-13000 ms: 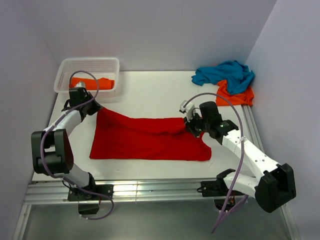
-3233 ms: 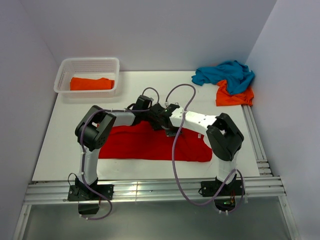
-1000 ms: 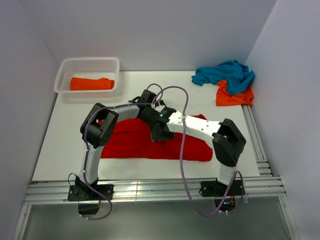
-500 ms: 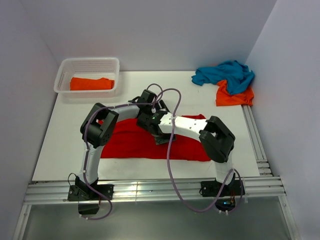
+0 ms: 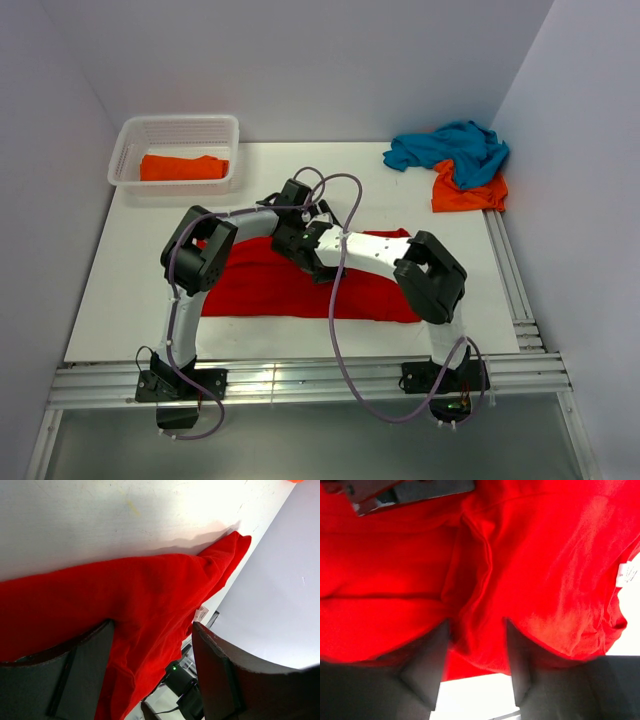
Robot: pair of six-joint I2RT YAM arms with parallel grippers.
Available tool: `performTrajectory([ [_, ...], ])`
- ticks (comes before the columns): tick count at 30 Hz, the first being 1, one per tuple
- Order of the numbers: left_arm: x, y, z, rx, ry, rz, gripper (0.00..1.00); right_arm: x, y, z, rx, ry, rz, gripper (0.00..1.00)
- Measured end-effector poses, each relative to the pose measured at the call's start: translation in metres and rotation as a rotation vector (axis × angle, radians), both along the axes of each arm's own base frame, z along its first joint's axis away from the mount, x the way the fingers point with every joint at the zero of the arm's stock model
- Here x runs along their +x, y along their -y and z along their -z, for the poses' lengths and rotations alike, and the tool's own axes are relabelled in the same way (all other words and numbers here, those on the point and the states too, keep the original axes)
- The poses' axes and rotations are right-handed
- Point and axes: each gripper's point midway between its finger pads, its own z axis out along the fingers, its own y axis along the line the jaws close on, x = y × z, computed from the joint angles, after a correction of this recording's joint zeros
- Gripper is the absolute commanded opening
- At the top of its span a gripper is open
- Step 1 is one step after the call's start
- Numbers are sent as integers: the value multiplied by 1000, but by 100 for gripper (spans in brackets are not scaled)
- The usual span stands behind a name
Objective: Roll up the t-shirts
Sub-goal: Fold the tshirt
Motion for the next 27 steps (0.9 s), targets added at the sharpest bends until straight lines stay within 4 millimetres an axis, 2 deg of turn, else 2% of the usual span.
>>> performTrajectory([
  [1,0,0,0,-1,-1,0,70,1,1,2,-7,1,2,38],
  [3,0,0,0,-2,-2,1,71,2,3,4,-17,4,5,29],
  [6,0,0,0,-4,-2,2,70,3,7,7,-26,5,11,31],
  [10,0,0,0,-5,-3,3,70,-5,16,17,-47,-24,5,44],
  [14,0,0,0,-11,-6,6,70,-16,17,22,-37,-79,-24,43],
  [17,0,0,0,-15,-9,8,70,-20,14,18,-5,-98,-48,32],
  [18,0,0,0,-15,-8,8,70,-22,13,17,5,-102,-59,23],
  [21,0,0,0,-15,-8,9,70,-24,14,12,10,-107,-89,4],
  [23,0,0,0,-15,-8,8,70,-24,12,10,15,-109,-108,3],
  [27,0,0,0,-15,-8,9,70,-28,7,8,30,-149,-178,9],
])
